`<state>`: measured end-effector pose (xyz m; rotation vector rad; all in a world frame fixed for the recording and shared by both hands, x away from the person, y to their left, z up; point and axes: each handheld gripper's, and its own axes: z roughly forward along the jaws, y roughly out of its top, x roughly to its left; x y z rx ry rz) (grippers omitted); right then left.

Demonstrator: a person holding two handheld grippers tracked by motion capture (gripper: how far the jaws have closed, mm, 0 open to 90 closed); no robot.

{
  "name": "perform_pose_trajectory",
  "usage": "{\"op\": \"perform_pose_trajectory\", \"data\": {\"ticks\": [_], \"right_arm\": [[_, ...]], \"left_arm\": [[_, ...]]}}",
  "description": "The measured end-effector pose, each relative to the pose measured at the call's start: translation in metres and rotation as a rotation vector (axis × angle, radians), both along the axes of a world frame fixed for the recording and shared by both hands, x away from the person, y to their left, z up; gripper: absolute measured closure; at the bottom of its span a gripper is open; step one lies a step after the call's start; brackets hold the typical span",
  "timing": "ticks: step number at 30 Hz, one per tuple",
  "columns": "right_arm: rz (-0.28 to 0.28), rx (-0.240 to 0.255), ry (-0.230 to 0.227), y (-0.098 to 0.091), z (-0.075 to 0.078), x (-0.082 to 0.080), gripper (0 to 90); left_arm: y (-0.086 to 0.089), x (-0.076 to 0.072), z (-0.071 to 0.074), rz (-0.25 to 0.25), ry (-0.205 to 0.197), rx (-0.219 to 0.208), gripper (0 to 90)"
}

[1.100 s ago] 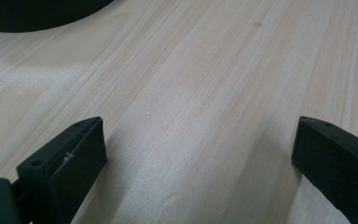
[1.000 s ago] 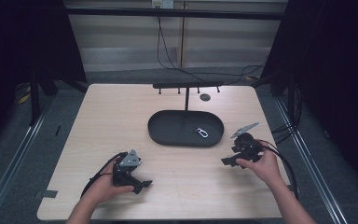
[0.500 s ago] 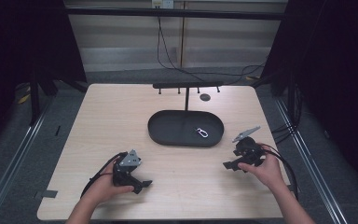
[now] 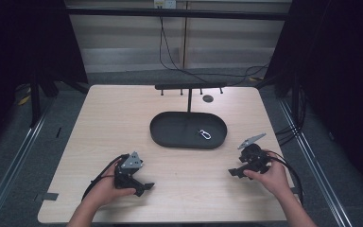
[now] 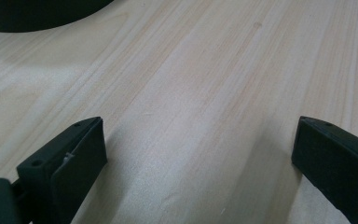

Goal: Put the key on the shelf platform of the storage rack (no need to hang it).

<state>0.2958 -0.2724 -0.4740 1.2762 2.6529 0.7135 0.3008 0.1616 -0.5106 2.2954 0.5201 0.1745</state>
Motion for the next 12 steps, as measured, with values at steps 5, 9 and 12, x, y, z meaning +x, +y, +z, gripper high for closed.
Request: {"op": "perform_pose_trajectory", "data": {"ticks": [5,9,12], "right_arm": [[-0.005,-0.008,-0.002,-0.0028,-0.0023,-0.0010,26.2],[-0.007,-0.010,-0.010,-0.0040,-0.0029,-0.0018,26.3],[-0.008,-0.004,-0.017,-0.0054,-0.0030,-0.0018,26.5]], "left_arm": [[0.0000,0.0000,0.0001,0.000,0.001,0.001,2.7],[0.0000,0.0001,0.0000,-0.001,0.000,0.001,2.7],[0.0001,0.0001,0.0003,-0.002,0.000,0.003,2.7]]}}
